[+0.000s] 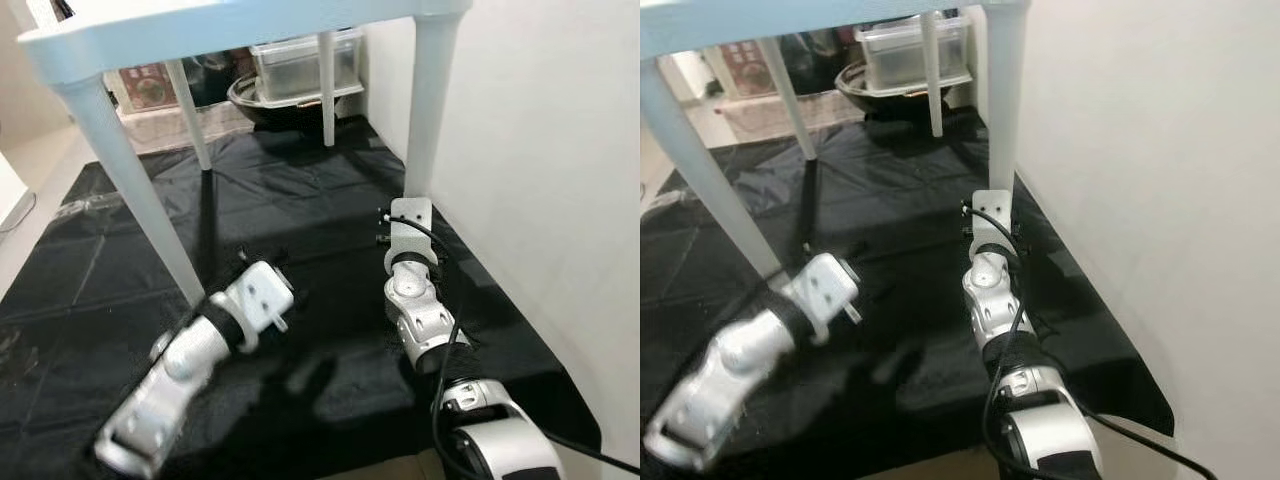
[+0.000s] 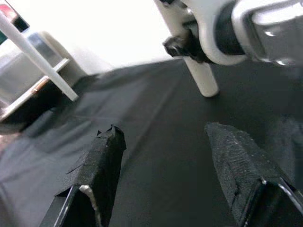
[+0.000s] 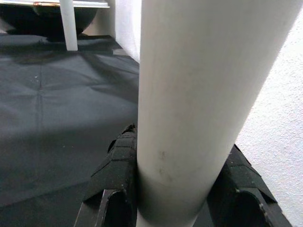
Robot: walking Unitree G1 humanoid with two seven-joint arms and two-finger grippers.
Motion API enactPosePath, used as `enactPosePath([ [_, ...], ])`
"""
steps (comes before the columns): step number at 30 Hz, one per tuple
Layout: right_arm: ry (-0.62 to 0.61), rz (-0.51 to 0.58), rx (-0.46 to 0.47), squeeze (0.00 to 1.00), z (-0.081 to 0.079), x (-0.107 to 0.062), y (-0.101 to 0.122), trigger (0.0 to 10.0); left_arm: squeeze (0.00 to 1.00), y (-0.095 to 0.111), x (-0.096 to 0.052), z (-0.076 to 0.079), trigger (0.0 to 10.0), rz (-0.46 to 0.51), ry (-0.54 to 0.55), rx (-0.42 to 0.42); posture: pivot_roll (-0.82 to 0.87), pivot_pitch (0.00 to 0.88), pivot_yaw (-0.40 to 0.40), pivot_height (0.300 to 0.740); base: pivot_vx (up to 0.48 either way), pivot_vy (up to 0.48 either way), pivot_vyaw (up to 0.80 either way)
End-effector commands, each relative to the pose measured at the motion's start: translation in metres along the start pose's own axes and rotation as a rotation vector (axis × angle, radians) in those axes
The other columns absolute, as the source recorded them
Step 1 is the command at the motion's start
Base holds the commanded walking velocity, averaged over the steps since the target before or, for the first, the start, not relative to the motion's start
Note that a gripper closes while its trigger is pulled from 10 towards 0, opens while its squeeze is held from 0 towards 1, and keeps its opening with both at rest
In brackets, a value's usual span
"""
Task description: Building children table
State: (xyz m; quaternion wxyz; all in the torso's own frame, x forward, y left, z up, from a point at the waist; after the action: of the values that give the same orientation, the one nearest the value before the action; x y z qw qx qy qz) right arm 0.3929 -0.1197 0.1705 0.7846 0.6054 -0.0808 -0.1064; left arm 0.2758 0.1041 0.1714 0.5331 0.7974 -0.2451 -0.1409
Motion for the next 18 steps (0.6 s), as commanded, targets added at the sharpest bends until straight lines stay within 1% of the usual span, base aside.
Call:
enactPosePath([
  [1,0.075,-0.091,-0.071,0.00,-0.009,-0.007,-0.022,10.0,0.00,-0.006,-0.010,0.000,10.0,-0.028,0.091,-0.045,0.05,0.086,0.056,0.740,0.000,0.000,0.00],
  [2,0.086,-0.091,-0.060,1.00,-0.009,-0.007,-0.022,10.0,0.00,-0.009,-0.013,0.000,10.0,-0.041,0.129,-0.072,0.04,0.075,0.060,0.740,0.000,0.000,0.00],
  [3,0.092,-0.091,-0.052,1.00,-0.008,-0.007,-0.022,10.0,0.00,-0.012,-0.015,0.000,10.0,-0.049,0.151,-0.086,0.04,0.075,0.060,0.740,0.000,0.000,0.00],
  [7,0.101,-0.071,-0.044,1.00,-0.007,-0.008,-0.019,10.0,0.00,-0.016,-0.019,0.000,10.0,-0.069,0.187,-0.099,0.03,0.066,0.059,0.740,0.000,0.000,0.00],
  [10,0.134,-0.042,0.006,1.00,-0.005,-0.010,-0.015,10.0,0.00,-0.020,-0.026,0.002,10.0,-0.090,0.225,-0.110,0.03,0.062,0.061,0.740,0.000,0.000,0.00],
  [12,0.149,-0.015,0.019,1.00,-0.001,-0.013,-0.012,10.0,0.00,-0.024,-0.032,0.002,10.0,-0.110,0.264,-0.129,0.02,0.050,0.057,0.740,0.000,0.000,0.00],
  [13,0.162,0.003,0.027,0.00,0.002,-0.015,-0.012,10.0,0.00,-0.027,-0.035,0.002,10.0,-0.123,0.280,-0.143,0.01,0.048,0.059,0.740,0.000,0.000,0.00],
  [15,0.180,0.020,0.036,0.00,0.005,-0.017,-0.012,10.0,0.00,-0.029,-0.038,0.002,10.0,-0.137,0.295,-0.156,0.01,0.048,0.059,0.740,0.000,0.000,0.00],
  [17,0.214,0.057,0.039,0.00,0.014,-0.027,-0.014,10.0,0.00,-0.032,-0.043,0.005,10.0,-0.141,0.321,-0.175,-0.02,0.034,0.057,0.740,0.000,0.000,0.00],
  [18,0.214,0.057,0.039,0.00,0.014,-0.027,-0.014,10.0,0.00,-0.032,-0.043,0.005,10.0,-0.141,0.321,-0.175,-0.02,0.034,0.057,0.740,0.000,0.000,0.00],
])
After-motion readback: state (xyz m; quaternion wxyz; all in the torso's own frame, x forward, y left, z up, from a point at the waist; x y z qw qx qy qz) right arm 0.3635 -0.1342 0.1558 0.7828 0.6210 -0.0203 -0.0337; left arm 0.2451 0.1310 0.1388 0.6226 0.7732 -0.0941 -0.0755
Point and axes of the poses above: a point about 5 cm out from each wrist's last joint towards the gripper, its own x axis pointing out of the wrist towards the gripper, its own y axis along the axis of the wrist's last joint, z = x × y, the point moved 1 cm from there along x, pointing out of the wrist towards the gripper, and after that the axes turned 4 degrees about -x, right-handed, at the moved point
